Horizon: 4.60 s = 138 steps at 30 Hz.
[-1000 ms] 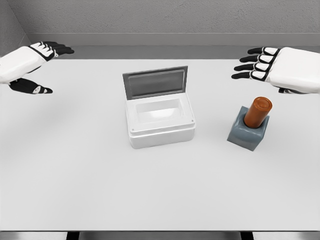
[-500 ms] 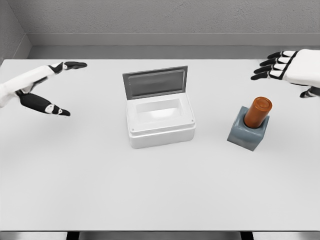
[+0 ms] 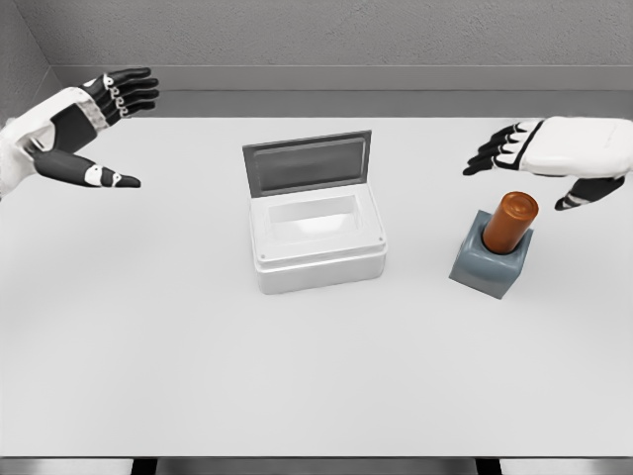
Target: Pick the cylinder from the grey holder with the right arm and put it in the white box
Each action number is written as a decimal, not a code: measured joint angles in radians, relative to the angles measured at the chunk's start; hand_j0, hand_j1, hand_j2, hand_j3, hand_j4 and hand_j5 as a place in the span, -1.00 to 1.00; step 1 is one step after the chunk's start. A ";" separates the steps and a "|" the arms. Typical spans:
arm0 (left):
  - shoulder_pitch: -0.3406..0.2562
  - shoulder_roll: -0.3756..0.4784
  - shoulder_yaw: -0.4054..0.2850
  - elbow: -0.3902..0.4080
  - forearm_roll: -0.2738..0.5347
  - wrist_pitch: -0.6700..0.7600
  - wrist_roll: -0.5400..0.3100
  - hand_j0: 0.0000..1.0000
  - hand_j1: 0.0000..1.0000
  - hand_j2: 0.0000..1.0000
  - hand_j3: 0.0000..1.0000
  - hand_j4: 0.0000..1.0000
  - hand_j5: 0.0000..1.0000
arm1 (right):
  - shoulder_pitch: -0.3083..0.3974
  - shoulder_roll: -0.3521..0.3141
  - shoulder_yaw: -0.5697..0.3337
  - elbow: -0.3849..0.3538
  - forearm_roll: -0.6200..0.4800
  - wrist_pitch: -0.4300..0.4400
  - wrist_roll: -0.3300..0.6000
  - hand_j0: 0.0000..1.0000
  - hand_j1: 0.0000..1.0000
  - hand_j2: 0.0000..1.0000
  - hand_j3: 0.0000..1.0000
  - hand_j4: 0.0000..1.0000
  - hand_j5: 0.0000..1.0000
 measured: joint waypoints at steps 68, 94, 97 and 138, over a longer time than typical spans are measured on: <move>-0.006 -0.150 -0.028 0.098 -0.058 0.044 0.000 1.00 1.00 1.00 1.00 1.00 1.00 | -0.006 0.040 0.082 -0.006 0.171 0.000 0.001 0.05 0.05 0.05 0.05 0.05 0.05; -0.008 -0.153 -0.027 0.106 -0.058 0.043 0.000 1.00 1.00 1.00 1.00 1.00 1.00 | -0.071 0.060 0.057 -0.009 0.163 0.000 0.001 0.05 0.05 0.05 0.05 0.05 0.05; -0.009 -0.153 -0.027 0.106 -0.058 0.043 0.000 1.00 1.00 1.00 1.00 1.00 1.00 | -0.078 0.079 0.057 -0.008 0.165 0.000 0.001 0.05 0.05 0.05 0.05 0.05 0.05; -0.029 -0.167 -0.027 0.121 -0.060 0.043 0.000 1.00 1.00 1.00 1.00 1.00 1.00 | -0.146 0.266 0.062 -0.004 0.168 0.000 0.001 0.05 0.05 0.05 0.05 0.05 0.05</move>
